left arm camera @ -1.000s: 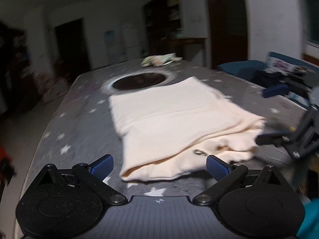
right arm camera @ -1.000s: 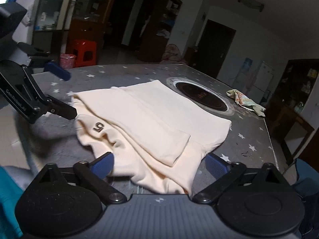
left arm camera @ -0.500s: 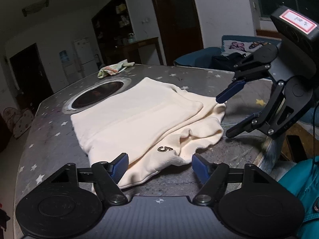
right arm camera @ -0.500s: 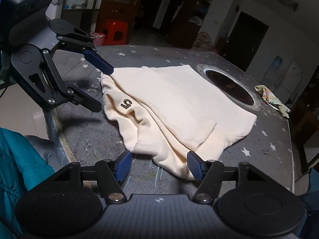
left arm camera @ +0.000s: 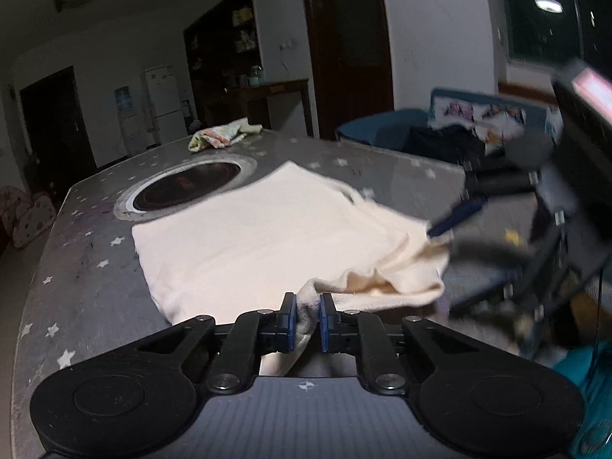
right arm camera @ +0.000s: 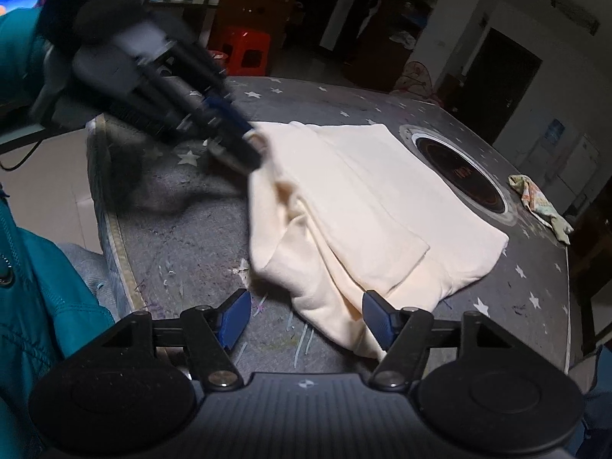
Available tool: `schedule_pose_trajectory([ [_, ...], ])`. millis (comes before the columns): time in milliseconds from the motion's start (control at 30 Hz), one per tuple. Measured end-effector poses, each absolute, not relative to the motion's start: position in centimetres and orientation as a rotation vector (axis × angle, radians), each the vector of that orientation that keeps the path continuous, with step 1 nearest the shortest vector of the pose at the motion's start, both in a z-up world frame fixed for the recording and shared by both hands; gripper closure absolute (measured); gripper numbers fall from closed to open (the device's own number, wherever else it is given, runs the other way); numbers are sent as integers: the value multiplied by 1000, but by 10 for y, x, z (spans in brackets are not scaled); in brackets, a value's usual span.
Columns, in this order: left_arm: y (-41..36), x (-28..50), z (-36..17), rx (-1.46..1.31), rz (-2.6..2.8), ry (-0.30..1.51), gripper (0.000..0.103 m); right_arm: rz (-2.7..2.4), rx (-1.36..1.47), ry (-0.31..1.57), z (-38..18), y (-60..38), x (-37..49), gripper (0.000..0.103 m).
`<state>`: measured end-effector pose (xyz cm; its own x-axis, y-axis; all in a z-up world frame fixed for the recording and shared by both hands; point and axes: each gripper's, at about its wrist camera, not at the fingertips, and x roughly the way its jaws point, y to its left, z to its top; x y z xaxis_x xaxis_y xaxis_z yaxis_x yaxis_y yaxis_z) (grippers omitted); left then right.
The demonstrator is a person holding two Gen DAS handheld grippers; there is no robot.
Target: Fold clothes
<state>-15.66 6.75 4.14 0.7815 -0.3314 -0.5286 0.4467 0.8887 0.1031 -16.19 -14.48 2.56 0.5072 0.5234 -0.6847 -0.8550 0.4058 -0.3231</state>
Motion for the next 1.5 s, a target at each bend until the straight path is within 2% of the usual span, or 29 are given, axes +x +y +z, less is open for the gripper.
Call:
schedule_pose_trajectory([
  [300, 73, -140, 47, 166, -453, 546, 89, 906, -669, 472, 17, -133, -140, 41],
  [367, 75, -142, 45, 162, -459, 551, 89, 908, -646, 478, 17, -131, -131, 47],
  [433, 76, -147, 44, 167, -463, 555, 85, 921, -623, 497, 18, -130, -123, 66],
  [467, 77, -150, 43, 171, -463, 556, 83, 926, -614, 506, 18, -129, -120, 67],
  [533, 78, -159, 42, 191, -460, 546, 77, 938, -595, 524, 19, -130, -116, 75],
  [567, 78, -163, 41, 203, -457, 539, 68, 946, -580, 536, 20, -131, -114, 77],
  [600, 78, -167, 40, 221, -450, 529, 64, 953, -561, 551, 21, -132, -111, 81],
  [633, 79, -171, 39, 237, -444, 520, 62, 957, -542, 561, 23, -132, -109, 81],
  [700, 80, -176, 38, 260, -436, 512, 49, 959, -510, 578, 26, -134, -103, 84],
  [1033, 72, -171, 14, 442, -417, 506, 47, 960, -406, 630, 42, -134, -84, 87],
  [1100, 73, -169, 10, 464, -416, 513, 48, 956, -408, 630, 42, -134, -83, 87],
  [1133, 74, -168, 9, 468, -422, 512, 54, 955, -410, 627, 42, -133, -84, 88],
  [1167, 76, -167, 9, 468, -428, 515, 70, 954, -413, 623, 42, -133, -84, 89],
  [1200, 79, -166, 9, 458, -434, 522, 82, 954, -417, 618, 41, -132, -86, 91],
  [1267, 83, -163, 10, 438, -445, 534, 92, 957, -421, 610, 40, -132, -89, 93],
  [1367, 89, -165, 16, 397, -454, 525, 98, 959, -417, 597, 40, -134, -94, 95],
  [1500, 91, -174, 28, 375, -466, 503, 99, 969, -420, 562, 48, -138, -105, 96],
])
